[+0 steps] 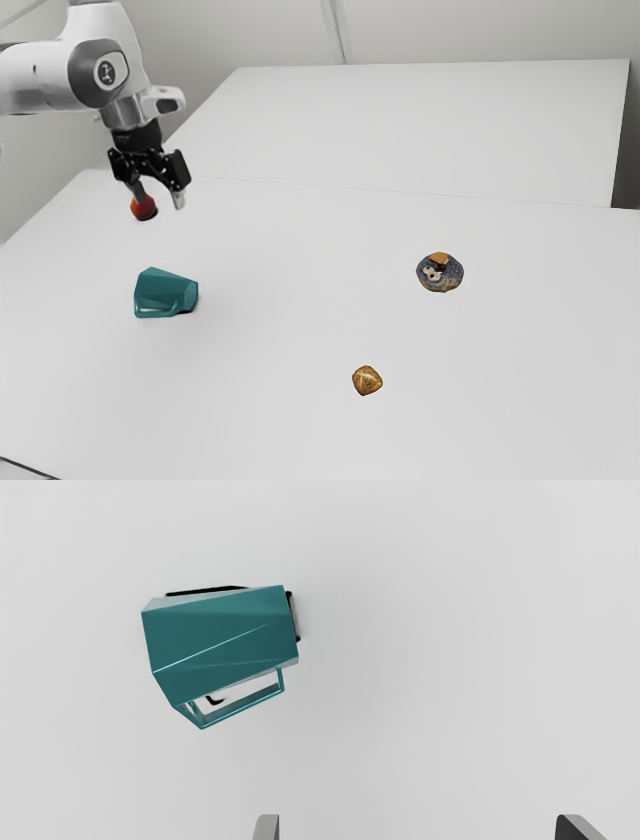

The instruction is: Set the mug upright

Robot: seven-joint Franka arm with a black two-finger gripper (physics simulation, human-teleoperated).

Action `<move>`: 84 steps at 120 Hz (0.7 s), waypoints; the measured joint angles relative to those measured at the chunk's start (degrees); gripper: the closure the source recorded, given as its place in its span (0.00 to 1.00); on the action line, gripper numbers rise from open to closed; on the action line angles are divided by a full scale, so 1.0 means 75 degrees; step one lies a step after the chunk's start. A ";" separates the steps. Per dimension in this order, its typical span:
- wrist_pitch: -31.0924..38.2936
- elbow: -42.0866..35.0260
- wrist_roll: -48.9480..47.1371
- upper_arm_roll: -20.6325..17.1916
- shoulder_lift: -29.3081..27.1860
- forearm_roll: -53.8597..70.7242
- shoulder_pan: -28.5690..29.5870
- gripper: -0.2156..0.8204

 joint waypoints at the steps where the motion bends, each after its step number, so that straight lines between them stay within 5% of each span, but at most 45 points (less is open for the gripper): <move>1: 0.0043 -0.0003 0.0016 0.0000 -0.0004 0.0002 -0.0005 0.21; 18: 0.0601 -0.0195 0.0231 0.0041 -0.0124 0.0011 -0.0044 0.21; 37: 0.1570 -0.2079 0.0428 0.0225 -0.1319 -0.0018 -0.0105 0.21; 56: 0.2323 -0.3462 0.1266 0.0273 -0.1986 -0.1561 0.1520 0.21; 84: 0.3023 -0.4854 0.4175 0.0806 -0.1793 -0.5326 0.2646 0.21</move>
